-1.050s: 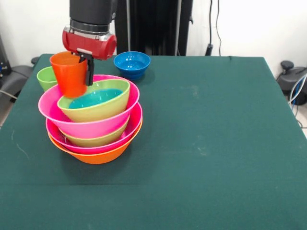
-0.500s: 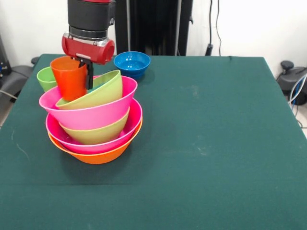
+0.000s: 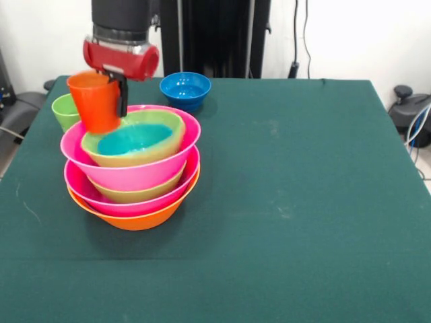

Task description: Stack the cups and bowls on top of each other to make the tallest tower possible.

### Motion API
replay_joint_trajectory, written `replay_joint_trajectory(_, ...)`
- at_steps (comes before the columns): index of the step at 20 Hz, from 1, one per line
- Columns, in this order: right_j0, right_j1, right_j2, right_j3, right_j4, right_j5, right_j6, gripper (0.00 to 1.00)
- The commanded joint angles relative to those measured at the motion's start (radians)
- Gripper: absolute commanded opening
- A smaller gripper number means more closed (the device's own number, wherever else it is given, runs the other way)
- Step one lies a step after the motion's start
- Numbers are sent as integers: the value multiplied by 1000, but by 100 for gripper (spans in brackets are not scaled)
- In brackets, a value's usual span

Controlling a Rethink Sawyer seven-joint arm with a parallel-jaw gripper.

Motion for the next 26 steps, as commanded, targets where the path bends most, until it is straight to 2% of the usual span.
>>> replay_joint_trajectory(1, -32, -187, 83, 104, 78, 239, -147, 0)
replay_joint_trajectory(4, -47, -254, 92, 92, 106, 353, -223, 0)
replay_joint_trajectory(9, -65, -299, 114, 55, 119, 462, -276, 0)
replay_joint_trajectory(15, -85, -206, 170, 65, 89, 351, -198, 0)
replay_joint_trajectory(26, -74, -145, 197, 62, 73, 268, -113, 0)
